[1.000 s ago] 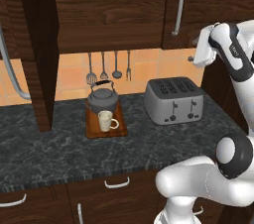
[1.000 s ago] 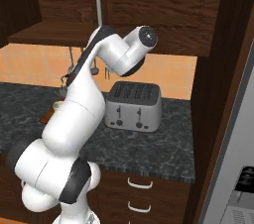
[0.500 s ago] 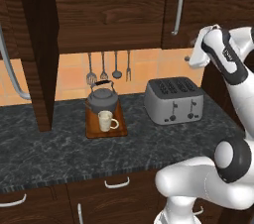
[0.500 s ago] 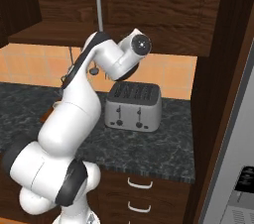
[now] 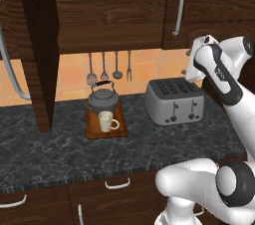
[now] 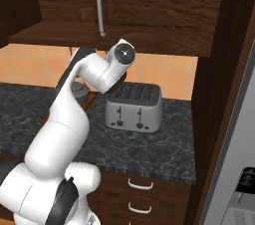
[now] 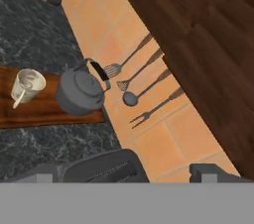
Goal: Pick the kettle from the counter and place it on the tray. Then pick the mug from the cabinet and place it on the tray. Then close the cabinet doors.
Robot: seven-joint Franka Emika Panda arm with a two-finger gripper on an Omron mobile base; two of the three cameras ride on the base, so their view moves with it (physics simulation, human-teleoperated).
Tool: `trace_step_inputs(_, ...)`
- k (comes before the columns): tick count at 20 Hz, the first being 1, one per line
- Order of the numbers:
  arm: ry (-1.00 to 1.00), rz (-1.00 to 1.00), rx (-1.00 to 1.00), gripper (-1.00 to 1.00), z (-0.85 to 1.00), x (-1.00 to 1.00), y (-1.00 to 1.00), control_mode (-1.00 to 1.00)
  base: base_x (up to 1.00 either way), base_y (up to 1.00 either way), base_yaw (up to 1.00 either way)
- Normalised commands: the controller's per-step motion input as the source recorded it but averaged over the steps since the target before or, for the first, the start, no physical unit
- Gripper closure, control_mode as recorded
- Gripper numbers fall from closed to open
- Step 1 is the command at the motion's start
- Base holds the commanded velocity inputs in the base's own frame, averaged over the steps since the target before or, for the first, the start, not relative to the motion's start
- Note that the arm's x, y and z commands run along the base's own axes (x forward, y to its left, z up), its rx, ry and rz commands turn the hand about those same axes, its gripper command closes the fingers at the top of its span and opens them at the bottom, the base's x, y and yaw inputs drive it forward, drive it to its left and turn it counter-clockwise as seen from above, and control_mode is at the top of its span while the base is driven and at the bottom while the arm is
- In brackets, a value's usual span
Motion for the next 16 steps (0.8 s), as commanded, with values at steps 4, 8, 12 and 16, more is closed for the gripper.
trace_step_inputs(4, 0.03, 0.00, -0.05, -1.00, -0.53, -0.40, 0.14, -1.00, 0.00, 0.00, 0.00)
trace_step_inputs(8, 0.04, 0.00, -0.02, -1.00, -0.46, -0.03, 0.00, -1.00, 0.00, 0.00, 0.00)
trace_step_inputs(12, -0.06, 0.00, 0.00, -1.00, -0.28, -0.45, 0.00, -1.00, 0.00, 0.00, 0.00)
trace_step_inputs(16, -0.07, 0.00, -0.04, -1.00, -0.18, -0.52, 0.10, -1.00, 0.00, 0.00, 0.00)
